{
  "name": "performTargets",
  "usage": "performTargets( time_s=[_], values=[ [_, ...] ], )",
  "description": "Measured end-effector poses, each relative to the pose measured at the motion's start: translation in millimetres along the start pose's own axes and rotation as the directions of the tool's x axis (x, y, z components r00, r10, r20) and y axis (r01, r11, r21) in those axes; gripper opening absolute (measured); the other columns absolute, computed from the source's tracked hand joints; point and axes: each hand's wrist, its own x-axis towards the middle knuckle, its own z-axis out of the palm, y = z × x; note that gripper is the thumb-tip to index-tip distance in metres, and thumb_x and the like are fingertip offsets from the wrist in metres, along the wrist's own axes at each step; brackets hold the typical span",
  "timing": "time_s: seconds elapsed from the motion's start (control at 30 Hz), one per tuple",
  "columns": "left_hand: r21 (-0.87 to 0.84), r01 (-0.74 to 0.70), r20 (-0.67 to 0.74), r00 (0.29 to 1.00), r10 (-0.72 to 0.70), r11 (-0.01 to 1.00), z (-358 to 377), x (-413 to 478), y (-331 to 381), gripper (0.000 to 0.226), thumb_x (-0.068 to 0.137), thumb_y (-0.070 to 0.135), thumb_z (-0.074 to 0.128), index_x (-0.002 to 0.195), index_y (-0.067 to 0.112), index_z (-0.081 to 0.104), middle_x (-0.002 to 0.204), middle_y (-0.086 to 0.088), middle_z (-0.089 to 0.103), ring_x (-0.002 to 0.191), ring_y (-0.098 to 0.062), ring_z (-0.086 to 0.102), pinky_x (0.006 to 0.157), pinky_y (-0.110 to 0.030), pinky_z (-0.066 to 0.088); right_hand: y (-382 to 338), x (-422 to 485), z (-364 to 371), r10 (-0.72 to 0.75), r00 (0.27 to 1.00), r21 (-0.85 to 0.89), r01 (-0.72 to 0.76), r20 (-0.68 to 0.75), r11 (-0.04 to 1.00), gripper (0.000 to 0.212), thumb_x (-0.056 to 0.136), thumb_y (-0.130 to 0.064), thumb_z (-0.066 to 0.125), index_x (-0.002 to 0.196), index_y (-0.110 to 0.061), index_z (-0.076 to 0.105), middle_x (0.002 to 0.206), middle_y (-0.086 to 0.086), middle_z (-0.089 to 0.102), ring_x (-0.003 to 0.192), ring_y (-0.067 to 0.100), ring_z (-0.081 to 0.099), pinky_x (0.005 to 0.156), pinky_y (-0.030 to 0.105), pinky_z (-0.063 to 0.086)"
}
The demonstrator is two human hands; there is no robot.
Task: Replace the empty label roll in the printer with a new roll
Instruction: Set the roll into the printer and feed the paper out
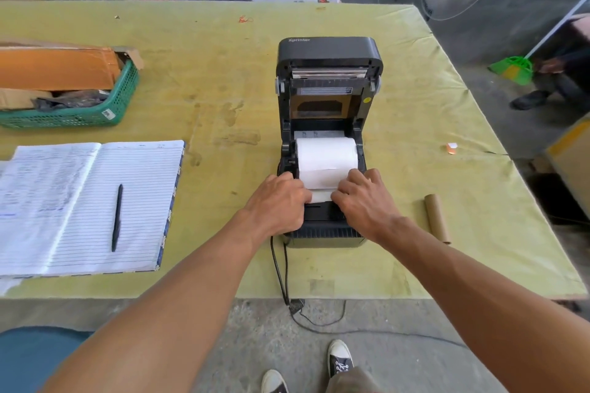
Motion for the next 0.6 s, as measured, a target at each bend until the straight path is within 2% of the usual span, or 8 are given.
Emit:
performTargets(
  time_s=[0.17, 0.33, 0.5, 0.6],
  values=[
    [0.020, -0.006, -0.121, 0.993, 0.008, 1.000, 14, 4, 14, 0.025, 0.097, 0.029, 0.052, 0.091, 0.017, 0.074, 0.086, 0.000, 0.067, 0.084, -0.023, 0.056, 0.073, -0.035, 0.040, 1, -4, 3, -0.037, 0.999, -0.007, 0.036, -0.034, 0.999, 0.018, 0.073, -0.011, 0.080, 0.067, -0.014, 0.063, 0.064, -0.001, 0.058, 0.076, 0.025, 0.052, 0.067, 0.042, 0.045],
    [0.063, 0.033, -0.083, 0.996, -0.028, 0.997, 18, 9, 17, 0.015, 0.082, 0.008, 0.069, 0.073, 0.018, 0.073, 0.064, 0.000, 0.061, 0.063, -0.022, 0.053, 0.064, -0.032, 0.031, 3, -6, 5, -0.055, 0.997, -0.003, 0.055, -0.061, 0.998, 0.019, 0.072, -0.007, 0.080, 0.068, -0.013, 0.062, 0.063, 0.000, 0.057, 0.074, 0.025, 0.052, 0.067, 0.042, 0.046],
    [0.073, 0.037, -0.080, 0.996, -0.031, 0.997, 18, 6, 19, 0.019, 0.085, 0.001, 0.059, 0.079, 0.015, 0.070, 0.069, 0.000, 0.055, 0.063, -0.019, 0.041, 0.067, -0.032, 0.033, 4, -9, 11, -0.051, 0.997, 0.001, 0.051, -0.065, 0.999, 0.019, 0.071, -0.004, 0.077, 0.070, -0.013, 0.061, 0.064, 0.000, 0.057, 0.074, 0.025, 0.051, 0.068, 0.042, 0.045],
    [0.091, 0.023, -0.061, 0.998, -0.018, 0.996, 14, 6, 21, 0.020, 0.083, -0.004, 0.059, 0.076, 0.012, 0.069, 0.066, -0.002, 0.053, 0.062, -0.019, 0.042, 0.069, -0.031, 0.030, 4, -10, 13, -0.052, 0.994, 0.016, 0.054, -0.094, 0.998, 0.016, 0.073, -0.005, 0.076, 0.071, -0.012, 0.062, 0.066, 0.001, 0.059, 0.075, 0.025, 0.051, 0.067, 0.042, 0.045]
  ],
)
